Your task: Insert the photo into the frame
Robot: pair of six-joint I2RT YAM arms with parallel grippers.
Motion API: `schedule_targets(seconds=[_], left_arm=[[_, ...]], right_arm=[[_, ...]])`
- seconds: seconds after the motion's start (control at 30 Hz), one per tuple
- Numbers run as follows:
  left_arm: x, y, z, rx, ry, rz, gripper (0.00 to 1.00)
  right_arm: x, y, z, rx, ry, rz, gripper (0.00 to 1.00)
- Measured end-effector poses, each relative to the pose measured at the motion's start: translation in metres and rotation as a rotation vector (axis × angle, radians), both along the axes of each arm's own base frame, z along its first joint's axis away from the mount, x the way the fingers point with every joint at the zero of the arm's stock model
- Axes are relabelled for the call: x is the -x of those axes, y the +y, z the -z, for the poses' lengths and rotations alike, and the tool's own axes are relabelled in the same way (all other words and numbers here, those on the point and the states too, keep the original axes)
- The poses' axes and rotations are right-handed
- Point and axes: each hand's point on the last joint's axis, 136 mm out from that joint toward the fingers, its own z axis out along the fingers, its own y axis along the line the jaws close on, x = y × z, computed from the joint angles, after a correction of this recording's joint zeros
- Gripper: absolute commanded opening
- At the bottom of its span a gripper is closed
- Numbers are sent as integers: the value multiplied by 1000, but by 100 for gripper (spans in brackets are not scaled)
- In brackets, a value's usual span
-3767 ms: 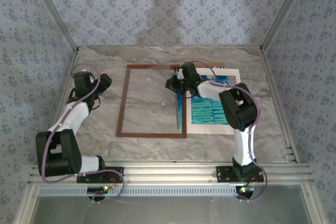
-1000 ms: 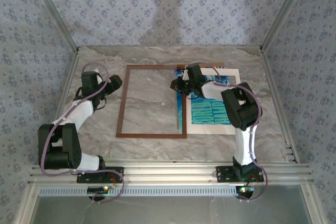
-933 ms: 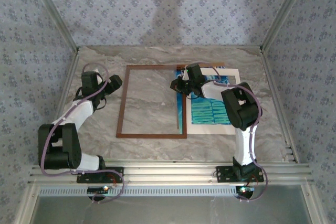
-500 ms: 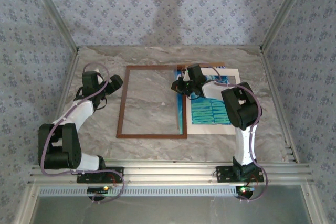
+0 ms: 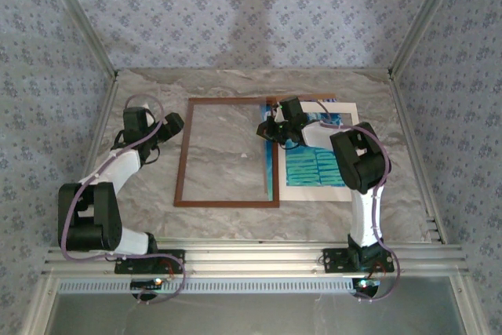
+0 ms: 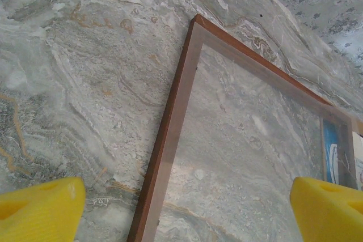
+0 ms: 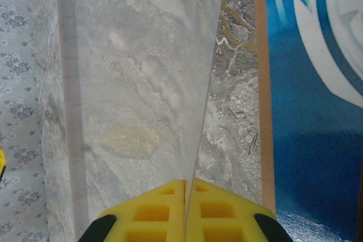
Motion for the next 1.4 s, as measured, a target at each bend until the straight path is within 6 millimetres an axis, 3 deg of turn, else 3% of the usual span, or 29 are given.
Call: schedule_targets(seconds=[1.4], left_arm=[[0,-3,7,-8,15,12,94]], right_arm=[[5,-3,8,15,42,10,0]])
